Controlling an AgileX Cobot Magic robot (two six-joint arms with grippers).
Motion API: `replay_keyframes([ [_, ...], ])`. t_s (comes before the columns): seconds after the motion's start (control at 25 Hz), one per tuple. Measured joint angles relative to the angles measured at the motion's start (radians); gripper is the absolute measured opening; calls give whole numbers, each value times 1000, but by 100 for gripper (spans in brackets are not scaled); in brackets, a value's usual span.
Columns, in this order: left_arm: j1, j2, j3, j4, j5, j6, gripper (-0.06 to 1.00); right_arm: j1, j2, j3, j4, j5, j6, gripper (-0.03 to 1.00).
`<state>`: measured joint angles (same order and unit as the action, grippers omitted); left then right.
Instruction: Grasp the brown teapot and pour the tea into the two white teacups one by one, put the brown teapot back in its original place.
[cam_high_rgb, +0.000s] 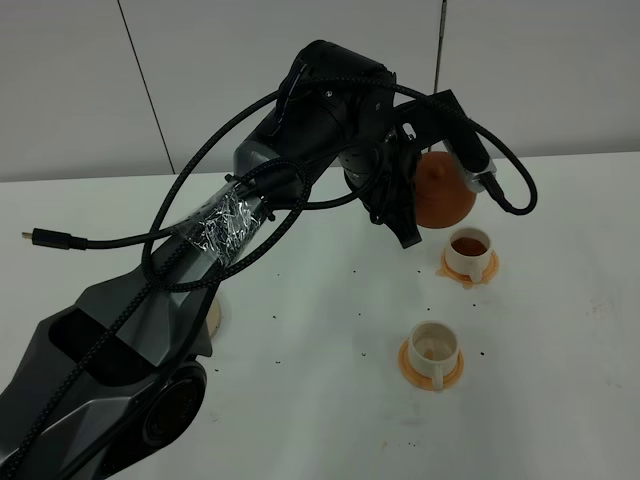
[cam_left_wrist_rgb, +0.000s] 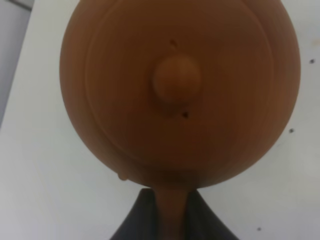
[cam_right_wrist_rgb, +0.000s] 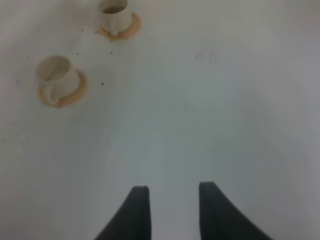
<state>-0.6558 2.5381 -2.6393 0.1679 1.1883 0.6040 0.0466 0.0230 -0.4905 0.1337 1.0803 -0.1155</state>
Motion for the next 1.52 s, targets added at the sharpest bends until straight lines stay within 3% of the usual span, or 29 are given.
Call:
replay_keyframes([
  [0.6, 8, -40, 4, -11, 0, -2, 16, 0, 0, 0, 0, 0, 0, 24],
  [0.96, 21, -140, 254, -12, -1, 5, 16, 0, 0, 0, 0, 0, 0, 24],
  [1.52, 40, -149, 269, 17, -1, 4, 16, 0, 0, 0, 0, 0, 0, 24],
])
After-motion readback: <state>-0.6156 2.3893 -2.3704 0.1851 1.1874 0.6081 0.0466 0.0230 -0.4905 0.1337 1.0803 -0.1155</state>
